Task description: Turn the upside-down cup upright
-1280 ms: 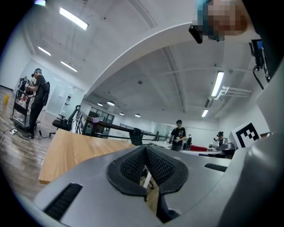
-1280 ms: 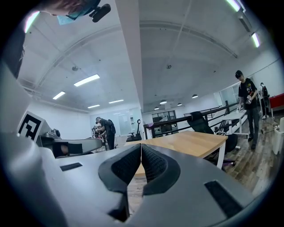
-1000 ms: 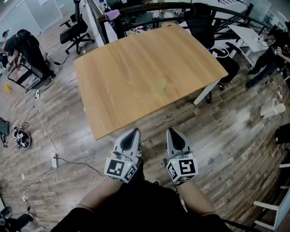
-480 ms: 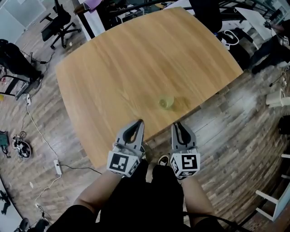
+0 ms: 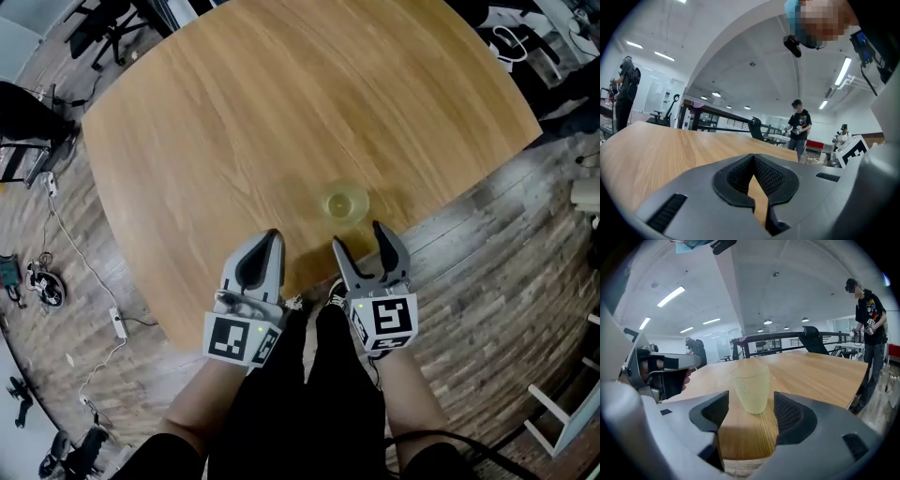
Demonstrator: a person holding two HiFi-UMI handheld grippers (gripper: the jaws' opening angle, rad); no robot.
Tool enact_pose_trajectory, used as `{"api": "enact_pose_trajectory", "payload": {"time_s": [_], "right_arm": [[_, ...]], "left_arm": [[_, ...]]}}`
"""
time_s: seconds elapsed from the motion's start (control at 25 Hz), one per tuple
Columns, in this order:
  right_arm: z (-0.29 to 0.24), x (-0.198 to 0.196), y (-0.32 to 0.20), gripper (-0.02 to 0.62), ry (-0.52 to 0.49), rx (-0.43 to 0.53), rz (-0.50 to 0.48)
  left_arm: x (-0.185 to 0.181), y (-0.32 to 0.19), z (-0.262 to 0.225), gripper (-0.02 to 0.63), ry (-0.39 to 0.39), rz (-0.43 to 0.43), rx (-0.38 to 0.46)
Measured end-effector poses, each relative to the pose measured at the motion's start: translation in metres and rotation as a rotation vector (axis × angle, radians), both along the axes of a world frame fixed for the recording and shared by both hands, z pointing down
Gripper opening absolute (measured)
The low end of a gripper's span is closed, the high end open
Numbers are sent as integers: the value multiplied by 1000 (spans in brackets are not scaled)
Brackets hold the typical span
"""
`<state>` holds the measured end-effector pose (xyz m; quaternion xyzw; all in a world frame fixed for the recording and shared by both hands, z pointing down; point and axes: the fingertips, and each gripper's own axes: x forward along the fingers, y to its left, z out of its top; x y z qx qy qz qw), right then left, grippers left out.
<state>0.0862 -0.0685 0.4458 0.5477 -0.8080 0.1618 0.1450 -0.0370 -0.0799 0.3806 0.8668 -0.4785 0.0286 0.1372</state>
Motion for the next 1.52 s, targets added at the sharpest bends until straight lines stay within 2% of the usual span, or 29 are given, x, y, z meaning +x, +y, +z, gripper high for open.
{"api": "enact_pose_trajectory", "payload": {"time_s": [0.12,0.4,0.52,0.76,1.16,1.52], "right_arm": [[7,-9,-13,270,-4,-4,-35],[-5,-29,-37,342,-29,95,-97],[-8,-34,-46,371,-11,124,-109],[-14,-35,-56,373,1,160,-101],[-8,-39,-65,373,17,155,-102],[-7,-36,-65,371,73,147,-80]], "left_arm": [[-7,-1,12,8,19,-24,-21],[-20,-2,37,8,42,-36,-41],[-24,-3,41,7,45,-43,-49],[-29,-2,47,7,49,-44,-58],[-34,-5,51,8,53,-36,-66],[-29,-7,54,8,59,-14,-75]]}}
